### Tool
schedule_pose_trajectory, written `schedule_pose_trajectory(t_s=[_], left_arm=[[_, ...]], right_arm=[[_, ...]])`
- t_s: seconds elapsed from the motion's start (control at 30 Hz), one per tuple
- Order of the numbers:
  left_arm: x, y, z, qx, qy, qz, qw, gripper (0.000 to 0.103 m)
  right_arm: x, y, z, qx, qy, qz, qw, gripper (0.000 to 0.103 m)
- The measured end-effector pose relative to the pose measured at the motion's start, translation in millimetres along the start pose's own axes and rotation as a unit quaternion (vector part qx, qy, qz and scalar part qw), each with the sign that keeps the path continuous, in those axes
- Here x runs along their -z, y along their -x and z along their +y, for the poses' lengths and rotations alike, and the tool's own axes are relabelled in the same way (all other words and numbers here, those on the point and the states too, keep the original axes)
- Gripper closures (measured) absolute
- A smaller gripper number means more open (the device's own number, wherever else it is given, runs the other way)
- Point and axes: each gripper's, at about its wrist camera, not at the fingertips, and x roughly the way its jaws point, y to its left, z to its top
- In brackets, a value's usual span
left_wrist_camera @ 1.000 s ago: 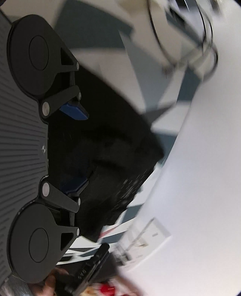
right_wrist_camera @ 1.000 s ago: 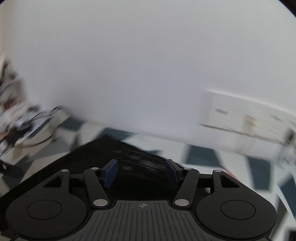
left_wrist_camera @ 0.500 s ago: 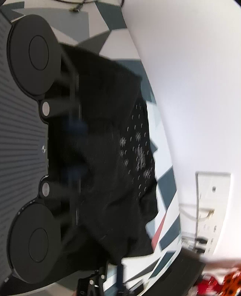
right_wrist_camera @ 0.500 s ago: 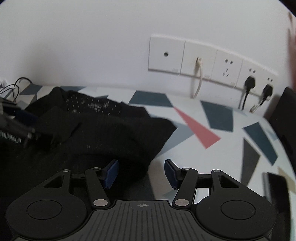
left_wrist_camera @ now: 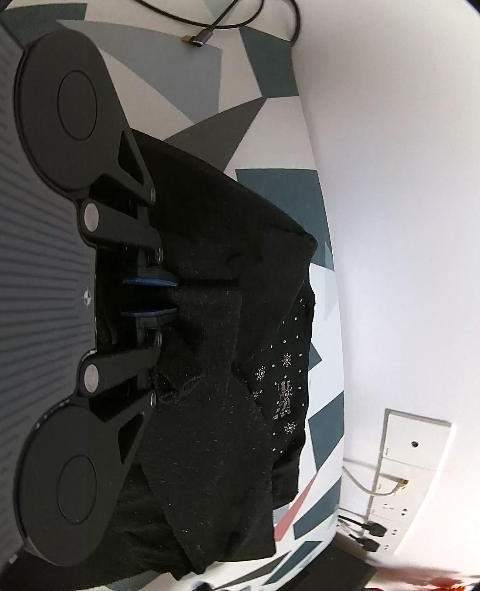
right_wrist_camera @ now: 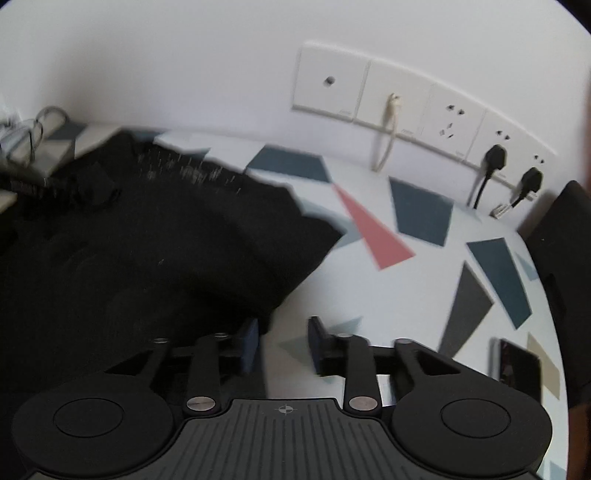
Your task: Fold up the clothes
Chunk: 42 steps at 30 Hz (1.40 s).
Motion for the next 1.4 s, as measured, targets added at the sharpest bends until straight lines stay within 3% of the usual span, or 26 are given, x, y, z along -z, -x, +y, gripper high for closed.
schedule_pose_trajectory(t_s=[0.1, 0.2, 0.33, 0.43, 0.47, 0.5, 0.7, 0.77, 0.83, 0.87, 0.9, 0.93, 1.03, 1.13, 1.17, 1.2, 1.23, 1.3, 1.4], left_arm=[[-0.4, 0.4, 4.2, 0.008, 0.008, -0.001, 0.9999, 0.088], [-0.4, 1.2, 1.5, 0.002, 0.003, -0.002, 1.0000, 0.088], [-0.2, 2.5, 1.0, 0.002, 0.005, -0.003, 1.0000, 0.088], [0.5, 3.1, 3.7, 0.006, 0.014, -0.004, 0.9999, 0.087], [0.8, 3.3, 3.3, 0.005, 0.013, -0.005, 0.9999, 0.087], [1.1, 3.5, 2.8, 0.004, 0.012, -0.006, 0.9999, 0.087], [3.0, 4.4, 3.7, 0.003, 0.024, -0.009, 0.9997, 0.086], [2.7, 4.7, 4.6, 0.004, 0.028, -0.008, 0.9996, 0.085], [2.0, 4.7, 6.2, 0.007, 0.034, -0.006, 0.9994, 0.084], [1.6, 4.7, 7.0, 0.008, 0.036, -0.006, 0.9993, 0.084], [1.4, 4.5, 8.1, 0.010, 0.041, -0.005, 0.9991, 0.084], [1.1, 4.4, 9.2, 0.012, 0.045, -0.005, 0.9989, 0.084], [1.2, 4.7, 10.7, 0.015, 0.054, -0.005, 0.9984, 0.084], [1.7, 5.4, 10.5, 0.014, 0.058, -0.005, 0.9982, 0.084], [1.4, 5.4, 10.6, 0.013, 0.058, -0.005, 0.9982, 0.084], [0.8, 5.5, 10.7, 0.012, 0.056, -0.005, 0.9984, 0.088], [0.2, 5.7, 10.9, 0.011, 0.054, -0.004, 0.9985, 0.091], [-1.9, 6.5, 13.3, -0.003, 0.049, -0.010, 0.9988, 0.094], [-5.6, 5.7, 19.4, -0.023, 0.049, -0.015, 0.9984, 0.097]], right_arm=[[-28.5, 1.3, -25.8, -0.015, -0.060, -0.039, 0.997, 0.066], [-62.6, -30.9, -32.4, -0.034, -0.083, -0.037, 0.995, 0.065], [-85.4, -93.6, -26.0, -0.048, -0.083, 0.021, 0.995, 0.064], [-90.5, -115.2, -17.5, -0.057, -0.060, 0.054, 0.995, 0.070], [-91.4, -118.0, -13.5, -0.048, -0.041, 0.060, 0.996, 0.094], [-92.2, -120.7, -9.4, -0.039, -0.021, 0.066, 0.997, 0.102], [-117.8, -135.1, -28.2, 0.076, -0.030, 0.014, 0.997, 0.103], [-119.8, -132.0, -34.0, 0.076, -0.044, 0.003, 0.996, 0.103], [-115.8, -121.3, -36.4, 0.071, -0.050, -0.001, 0.996, 0.099], [-112.4, -114.9, -37.4, 0.063, -0.054, 0.002, 0.997, 0.084], [-109.0, -108.4, -38.4, 0.056, -0.058, 0.005, 0.997, 0.062], [-104.2, -101.6, -38.9, 0.050, -0.068, 0.006, 0.996, 0.055], [-82.2, -86.7, -48.2, 0.015, -0.134, 0.025, 0.991, 0.052], [-61.0, -82.0, -56.4, -0.032, -0.215, 0.050, 0.975, 0.052], [-55.2, -81.4, -56.1, -0.049, -0.233, 0.055, 0.970, 0.064], [-54.2, -81.9, -54.3, -0.055, -0.231, 0.052, 0.970, 0.095], [-53.9, -82.7, -52.2, -0.060, -0.226, 0.047, 0.971, 0.099], [-61.0, -82.5, -49.5, -0.025, -0.200, 0.018, 0.979, 0.100], [-72.0, -93.7, -57.0, -0.006, -0.205, 0.006, 0.979, 0.100]])
